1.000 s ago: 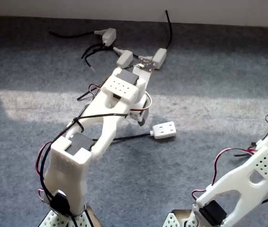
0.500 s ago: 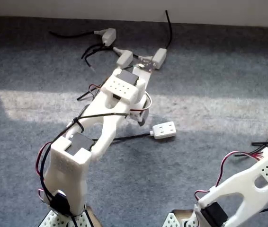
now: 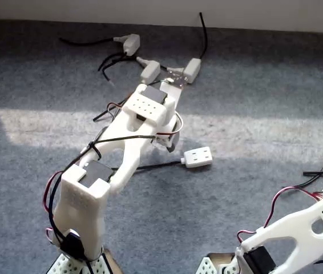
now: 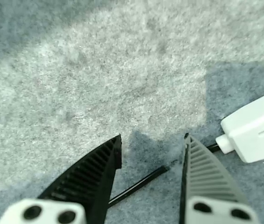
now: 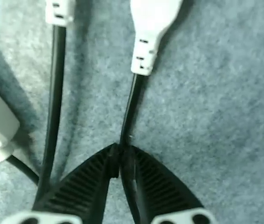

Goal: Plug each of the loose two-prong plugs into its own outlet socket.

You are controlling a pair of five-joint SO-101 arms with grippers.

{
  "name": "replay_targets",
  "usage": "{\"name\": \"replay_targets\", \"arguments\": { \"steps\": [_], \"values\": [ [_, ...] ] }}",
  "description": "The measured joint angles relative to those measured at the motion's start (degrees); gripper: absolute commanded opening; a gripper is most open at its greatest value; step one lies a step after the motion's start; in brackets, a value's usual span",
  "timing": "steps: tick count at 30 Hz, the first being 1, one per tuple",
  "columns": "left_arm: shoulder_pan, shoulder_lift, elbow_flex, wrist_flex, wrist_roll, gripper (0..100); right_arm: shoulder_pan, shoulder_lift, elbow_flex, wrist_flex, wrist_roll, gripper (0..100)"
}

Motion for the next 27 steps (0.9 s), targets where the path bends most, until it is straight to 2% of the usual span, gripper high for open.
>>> {"name": "replay_targets", "arguments": {
  "steps": [5,12,19,27],
  "values": [
    [0.0,0.0,0.0,0.0,0.0,21,0.0,0.0,-0.09,-0.09,3.78,0.8],
    [0.0,0.0,0.0,0.0,0.0,21,-1.49,-0.88,-6.77,1.49,4.31,0.8],
    [0.0,0.0,0.0,0.0,0.0,21,-11.34,-11.34,-8.18,1.58,4.31,0.8],
    [-2.99,0.0,0.0,-0.26,0.0,21,-27.6,-24.09,-3.96,1.58,3.52,0.8]
  ]
}}
